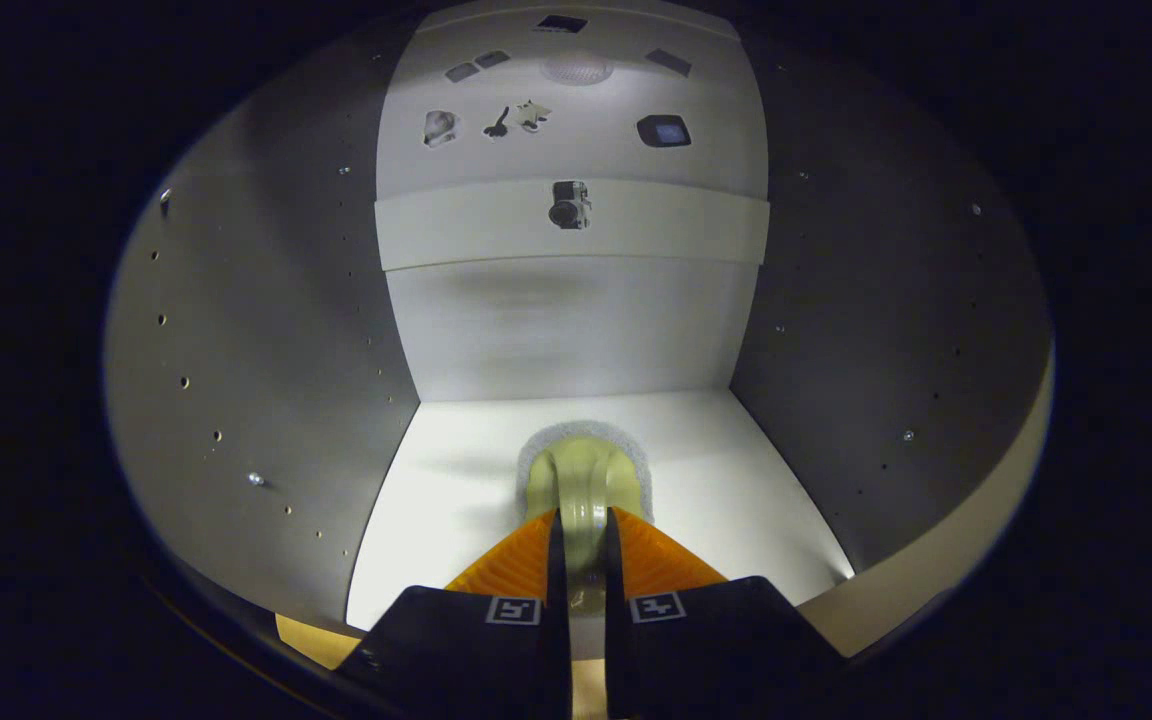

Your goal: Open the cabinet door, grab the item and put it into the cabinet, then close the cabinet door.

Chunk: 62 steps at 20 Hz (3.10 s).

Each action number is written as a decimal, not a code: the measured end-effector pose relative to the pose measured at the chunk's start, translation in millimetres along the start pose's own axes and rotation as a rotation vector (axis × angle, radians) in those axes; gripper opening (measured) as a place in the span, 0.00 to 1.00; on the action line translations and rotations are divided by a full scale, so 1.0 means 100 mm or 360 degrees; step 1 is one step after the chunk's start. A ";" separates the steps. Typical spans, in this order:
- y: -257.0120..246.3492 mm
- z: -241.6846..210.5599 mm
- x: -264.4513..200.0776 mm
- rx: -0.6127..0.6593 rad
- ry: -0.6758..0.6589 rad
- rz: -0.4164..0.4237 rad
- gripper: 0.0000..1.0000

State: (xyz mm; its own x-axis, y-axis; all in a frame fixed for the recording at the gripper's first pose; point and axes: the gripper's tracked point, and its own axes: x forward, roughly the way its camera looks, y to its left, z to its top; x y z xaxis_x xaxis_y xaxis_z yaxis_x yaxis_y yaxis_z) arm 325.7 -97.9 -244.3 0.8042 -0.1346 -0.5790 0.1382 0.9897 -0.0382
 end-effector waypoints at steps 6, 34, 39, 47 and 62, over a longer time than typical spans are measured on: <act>-0.04 0.01 0.06 -0.0055 -0.0034 0.0007 0.47; 0.00 0.10 -3.70 0.0105 -0.0891 0.0192 0.99; -0.51 -0.28 -4.22 0.0098 -0.0891 -0.0018 0.99; -1.79 -0.42 -5.06 0.0135 -0.1052 -0.0312 0.98; -3.14 -0.53 -4.29 0.0144 -0.0858 0.0072 0.98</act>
State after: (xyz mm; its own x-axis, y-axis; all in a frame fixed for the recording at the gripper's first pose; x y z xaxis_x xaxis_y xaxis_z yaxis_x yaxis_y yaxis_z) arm -93.4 -348.6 -27.1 0.9895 -0.1218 -0.0780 0.1267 0.9901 0.0609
